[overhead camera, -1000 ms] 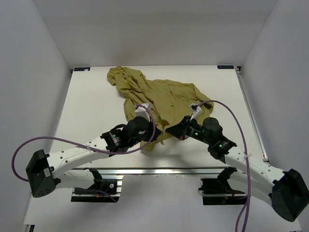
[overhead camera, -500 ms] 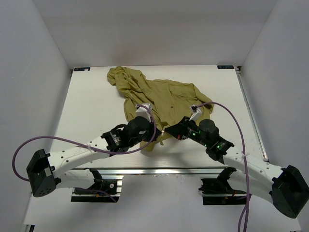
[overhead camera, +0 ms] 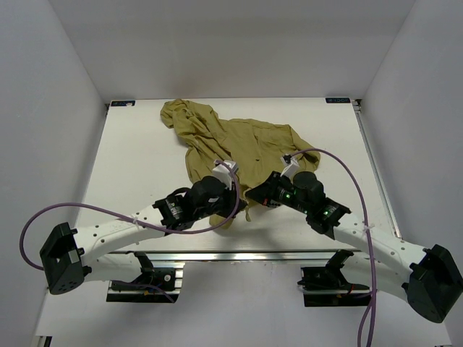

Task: Zip up the jacket

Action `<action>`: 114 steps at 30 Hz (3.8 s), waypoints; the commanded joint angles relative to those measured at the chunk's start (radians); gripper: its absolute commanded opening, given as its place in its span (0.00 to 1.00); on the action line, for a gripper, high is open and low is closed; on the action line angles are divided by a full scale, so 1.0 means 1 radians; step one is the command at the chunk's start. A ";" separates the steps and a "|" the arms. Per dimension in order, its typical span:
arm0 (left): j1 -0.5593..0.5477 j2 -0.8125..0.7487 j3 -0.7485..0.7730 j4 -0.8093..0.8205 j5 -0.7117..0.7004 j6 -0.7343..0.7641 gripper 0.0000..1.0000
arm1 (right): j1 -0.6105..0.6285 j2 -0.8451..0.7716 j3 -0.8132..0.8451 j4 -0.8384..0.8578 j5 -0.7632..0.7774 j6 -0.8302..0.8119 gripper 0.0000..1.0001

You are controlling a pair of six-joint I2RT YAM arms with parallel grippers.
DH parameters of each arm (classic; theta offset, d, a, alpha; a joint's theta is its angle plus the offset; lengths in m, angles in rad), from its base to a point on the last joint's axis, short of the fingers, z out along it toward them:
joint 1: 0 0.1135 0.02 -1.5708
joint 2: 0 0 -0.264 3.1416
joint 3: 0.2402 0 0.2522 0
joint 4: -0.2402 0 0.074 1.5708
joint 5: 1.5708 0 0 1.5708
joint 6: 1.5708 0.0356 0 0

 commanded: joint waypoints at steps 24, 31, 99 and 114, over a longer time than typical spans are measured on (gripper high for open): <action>-0.049 -0.032 -0.066 -0.038 0.159 0.006 0.00 | -0.093 0.013 0.011 -0.109 -0.048 -0.010 0.00; 0.104 0.014 -0.055 0.026 0.393 -0.025 0.00 | -0.093 0.030 0.020 -0.154 -0.134 -0.049 0.30; 0.242 0.039 0.103 -0.096 0.355 -0.092 0.00 | 0.442 0.114 0.141 -0.103 0.526 0.024 0.56; 0.242 0.037 0.090 -0.083 0.347 -0.091 0.00 | 0.442 0.096 0.151 -0.129 0.547 0.056 0.00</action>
